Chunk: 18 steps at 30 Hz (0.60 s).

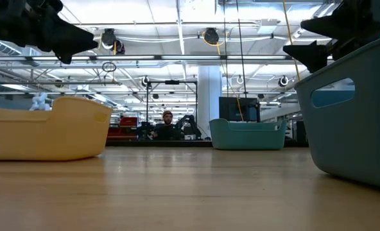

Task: Sort & place blocks by color
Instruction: Return to Home Position

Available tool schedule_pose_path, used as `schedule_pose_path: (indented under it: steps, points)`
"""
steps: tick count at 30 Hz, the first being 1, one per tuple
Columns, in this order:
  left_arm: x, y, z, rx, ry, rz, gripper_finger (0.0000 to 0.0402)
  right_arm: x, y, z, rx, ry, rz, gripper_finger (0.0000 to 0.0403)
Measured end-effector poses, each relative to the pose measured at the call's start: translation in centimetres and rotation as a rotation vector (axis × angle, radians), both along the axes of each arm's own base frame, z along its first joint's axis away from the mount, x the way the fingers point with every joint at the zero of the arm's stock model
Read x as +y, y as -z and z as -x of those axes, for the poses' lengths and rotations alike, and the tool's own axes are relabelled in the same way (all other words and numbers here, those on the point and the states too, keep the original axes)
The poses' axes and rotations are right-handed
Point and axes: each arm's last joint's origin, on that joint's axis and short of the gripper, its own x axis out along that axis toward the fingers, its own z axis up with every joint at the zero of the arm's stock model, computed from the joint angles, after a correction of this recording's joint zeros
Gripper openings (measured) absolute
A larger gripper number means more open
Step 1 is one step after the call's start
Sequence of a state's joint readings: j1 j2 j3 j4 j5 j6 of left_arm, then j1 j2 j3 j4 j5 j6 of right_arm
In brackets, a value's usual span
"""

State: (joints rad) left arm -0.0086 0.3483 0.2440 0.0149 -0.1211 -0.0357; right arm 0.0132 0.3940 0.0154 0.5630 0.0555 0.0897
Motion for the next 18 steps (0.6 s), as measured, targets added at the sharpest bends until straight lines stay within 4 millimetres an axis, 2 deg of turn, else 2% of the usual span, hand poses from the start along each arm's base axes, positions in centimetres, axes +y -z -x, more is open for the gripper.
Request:
schedule_pose_path:
  steps: [8, 11, 18]
  points:
    - [-0.1, -0.1, 0.8, -0.011, 0.037, 0.022, 0.0143, -0.2, 0.3, 0.3, 0.034, 0.049, -0.018, 0.0375]
    - [-0.2, 0.5, 0.7, -0.033, 0.042, 0.031, 0.0143, -0.2, 0.2, 0.4, 0.021, 0.048, -0.027, 0.0375]
    - [-0.3, 2.4, 0.5, -0.259, 0.052, 0.025, 0.0143, -0.2, 0.1, 0.4, 0.016, 0.047, -0.029, 0.0375]
